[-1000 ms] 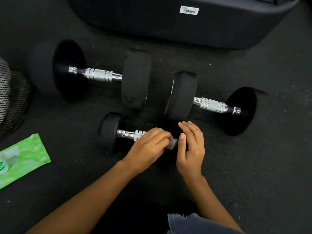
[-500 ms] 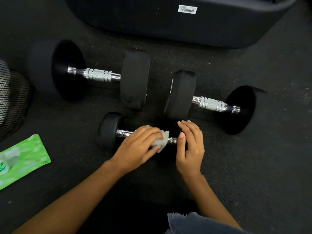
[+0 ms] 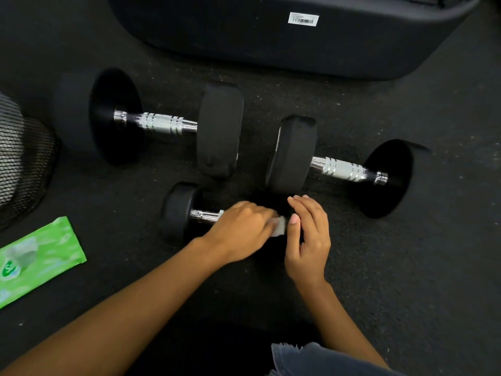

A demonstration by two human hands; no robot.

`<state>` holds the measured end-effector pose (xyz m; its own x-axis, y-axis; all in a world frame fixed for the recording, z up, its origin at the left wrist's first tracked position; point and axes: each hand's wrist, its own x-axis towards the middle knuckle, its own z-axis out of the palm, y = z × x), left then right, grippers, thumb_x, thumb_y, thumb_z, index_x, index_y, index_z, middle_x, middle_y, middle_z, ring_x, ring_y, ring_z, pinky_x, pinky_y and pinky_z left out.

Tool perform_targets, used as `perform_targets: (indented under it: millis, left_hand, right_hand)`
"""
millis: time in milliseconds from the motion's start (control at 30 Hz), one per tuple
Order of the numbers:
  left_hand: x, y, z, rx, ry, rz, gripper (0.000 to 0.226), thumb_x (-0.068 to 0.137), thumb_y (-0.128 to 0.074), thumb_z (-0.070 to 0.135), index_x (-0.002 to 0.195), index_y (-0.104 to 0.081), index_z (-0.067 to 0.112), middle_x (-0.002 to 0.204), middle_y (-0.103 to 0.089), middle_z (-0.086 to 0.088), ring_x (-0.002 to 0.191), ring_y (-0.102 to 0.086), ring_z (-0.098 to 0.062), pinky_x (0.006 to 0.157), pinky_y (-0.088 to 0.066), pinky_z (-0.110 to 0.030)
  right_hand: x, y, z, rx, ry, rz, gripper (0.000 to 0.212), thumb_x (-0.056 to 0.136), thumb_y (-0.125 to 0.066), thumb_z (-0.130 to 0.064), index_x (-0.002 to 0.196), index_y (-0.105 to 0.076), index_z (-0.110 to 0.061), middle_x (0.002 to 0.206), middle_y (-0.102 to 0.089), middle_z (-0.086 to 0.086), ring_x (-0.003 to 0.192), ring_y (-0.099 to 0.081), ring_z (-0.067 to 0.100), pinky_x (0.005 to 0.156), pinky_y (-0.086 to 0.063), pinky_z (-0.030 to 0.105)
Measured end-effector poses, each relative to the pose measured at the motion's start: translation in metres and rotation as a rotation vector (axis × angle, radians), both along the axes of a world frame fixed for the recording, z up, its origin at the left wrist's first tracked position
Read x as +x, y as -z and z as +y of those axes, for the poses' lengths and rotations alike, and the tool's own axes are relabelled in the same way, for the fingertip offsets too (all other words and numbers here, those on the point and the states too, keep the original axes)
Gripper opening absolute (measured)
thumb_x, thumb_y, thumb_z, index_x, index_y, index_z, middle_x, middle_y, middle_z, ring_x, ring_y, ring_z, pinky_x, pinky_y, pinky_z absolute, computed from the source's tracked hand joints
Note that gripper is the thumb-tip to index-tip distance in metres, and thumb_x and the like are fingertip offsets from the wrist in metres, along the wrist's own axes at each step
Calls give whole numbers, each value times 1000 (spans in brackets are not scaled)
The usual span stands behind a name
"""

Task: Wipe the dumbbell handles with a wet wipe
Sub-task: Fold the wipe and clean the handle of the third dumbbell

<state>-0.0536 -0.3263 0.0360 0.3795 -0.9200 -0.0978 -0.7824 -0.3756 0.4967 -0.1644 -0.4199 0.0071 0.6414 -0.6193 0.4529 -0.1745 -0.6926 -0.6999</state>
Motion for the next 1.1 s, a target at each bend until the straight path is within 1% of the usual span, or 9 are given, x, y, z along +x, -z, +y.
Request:
perform_targets:
  millis: [67, 167, 300, 433, 500, 667, 767, 1000, 1100]
  left_hand:
    - [11, 1, 7, 29, -28, -14, 45, 94, -26, 39, 111, -63, 18, 106, -68, 0, 98, -60, -18, 92, -32, -26]
    - [16, 4, 3, 109, -95, -36, 40, 98, -32, 38, 105, -65, 18, 102, -69, -4, 97, -61, -24, 85, -37, -30]
    - [-1, 7, -3, -15, -25, 17, 30, 97, -40, 33, 108, -63, 15, 104, -68, -2, 97, -61, -21, 91, -41, -33]
    - [1, 11, 15, -163, 22, -21, 29, 89, -52, 35, 112, -59, 18, 107, -65, 5, 101, -56, -11, 94, -32, -21]
    - [6, 11, 23, -168, 53, -40, 31, 82, -58, 34, 110, -58, 20, 109, -62, 5, 103, -52, -9, 93, -30, -20]
    - [18, 3, 31, -129, -8, 95, 34, 73, -70, 31, 104, -56, 27, 110, -61, 10, 102, -51, -8, 91, -27, -16]
    - [23, -7, 31, -82, -61, 158, 30, 75, -67, 34, 101, -56, 25, 104, -60, 14, 94, -51, -7, 87, -33, -20]
    - [25, -32, 24, -52, -157, 318, 33, 75, -70, 20, 94, -46, 30, 98, -49, 14, 85, -50, -6, 72, -44, -25]
    - [29, -45, 21, -96, -253, 475, 39, 72, -72, 11, 97, -47, 29, 94, -50, 11, 84, -51, -3, 68, -43, -14]
  right_hand:
    - [1, 0, 1, 0, -1, 1, 32, 93, -41, -14, 112, -64, 0, 115, -62, 10, 118, -51, 20, 102, -41, 36]
    - [1, 0, 1, 0, 0, -7, 32, 93, -41, -13, 111, -64, 0, 115, -62, 10, 117, -52, 21, 101, -41, 37]
    - [1, 0, 0, 0, -12, -9, 33, 95, -40, -16, 111, -63, 1, 115, -61, 9, 118, -51, 21, 101, -42, 38]
    - [1, -1, 0, 23, -17, 3, 36, 97, -38, -21, 112, -63, 0, 117, -60, 8, 119, -50, 20, 102, -40, 36]
    - [1, -1, -1, 25, -20, 7, 39, 98, -36, -24, 113, -63, 0, 117, -60, 8, 119, -50, 20, 102, -40, 36]
    - [0, -2, 0, 5, -14, 22, 33, 94, -41, -16, 113, -63, -1, 117, -61, 9, 119, -50, 20, 102, -40, 36]
    - [0, -3, -1, 4, -17, 37, 33, 93, -41, -15, 114, -63, -1, 117, -61, 8, 119, -50, 19, 102, -41, 37]
    - [-2, -11, -4, -87, -30, 132, 33, 94, -41, -20, 116, -62, -7, 117, -61, 5, 117, -50, 17, 101, -39, 42]
    - [1, -22, -1, -164, -8, 162, 30, 92, -44, -19, 113, -64, -11, 112, -64, 1, 108, -47, 14, 97, -37, 32]
